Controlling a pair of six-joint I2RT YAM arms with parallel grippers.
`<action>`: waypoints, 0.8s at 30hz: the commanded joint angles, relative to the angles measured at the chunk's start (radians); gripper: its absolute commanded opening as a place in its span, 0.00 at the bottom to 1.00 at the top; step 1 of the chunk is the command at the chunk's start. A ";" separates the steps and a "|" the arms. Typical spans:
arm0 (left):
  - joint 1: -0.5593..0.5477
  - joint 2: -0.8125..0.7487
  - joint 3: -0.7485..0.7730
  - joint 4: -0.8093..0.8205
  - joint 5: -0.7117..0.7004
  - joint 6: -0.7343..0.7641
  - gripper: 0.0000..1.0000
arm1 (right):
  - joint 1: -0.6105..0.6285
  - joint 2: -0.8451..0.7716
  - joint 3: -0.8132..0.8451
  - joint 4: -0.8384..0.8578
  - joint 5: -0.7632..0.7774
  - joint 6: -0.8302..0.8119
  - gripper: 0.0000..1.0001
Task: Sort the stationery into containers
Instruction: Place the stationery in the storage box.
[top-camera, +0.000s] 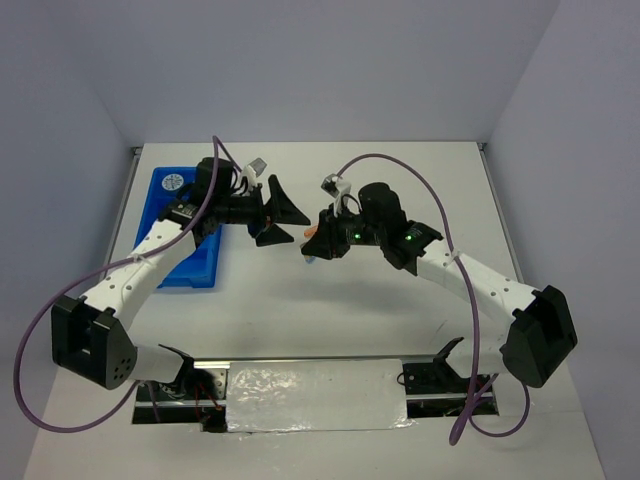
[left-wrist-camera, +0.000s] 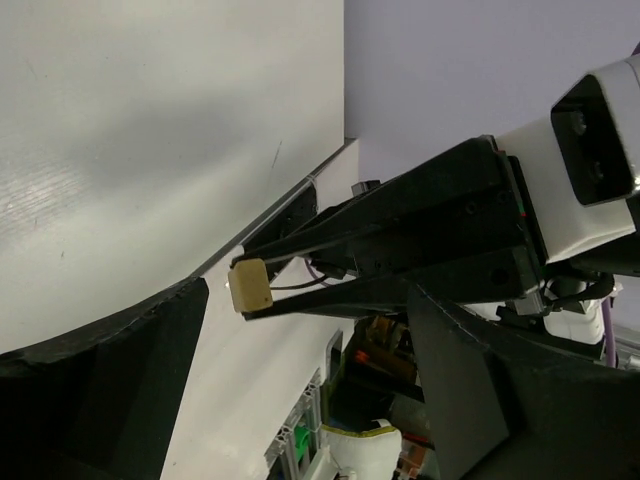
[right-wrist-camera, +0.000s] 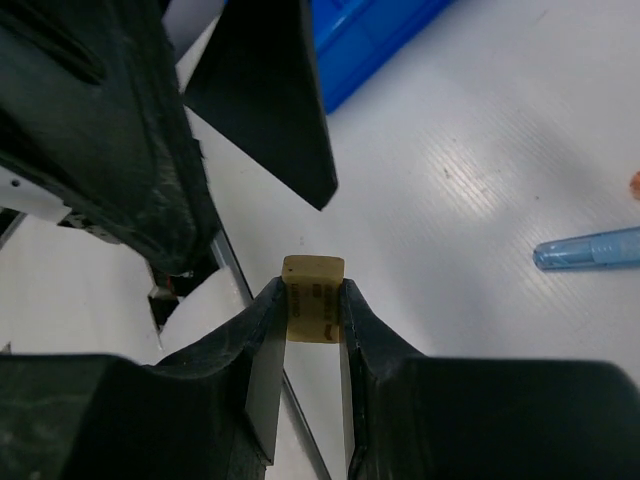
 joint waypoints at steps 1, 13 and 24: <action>-0.001 -0.029 -0.006 0.077 0.038 -0.061 0.93 | 0.005 -0.033 0.033 0.135 -0.068 0.046 0.23; -0.016 -0.032 -0.015 0.030 0.069 -0.035 0.57 | 0.004 -0.023 0.060 0.217 -0.057 0.063 0.24; -0.036 -0.009 -0.017 -0.045 0.067 0.044 0.36 | 0.004 0.028 0.146 0.149 0.004 0.069 0.25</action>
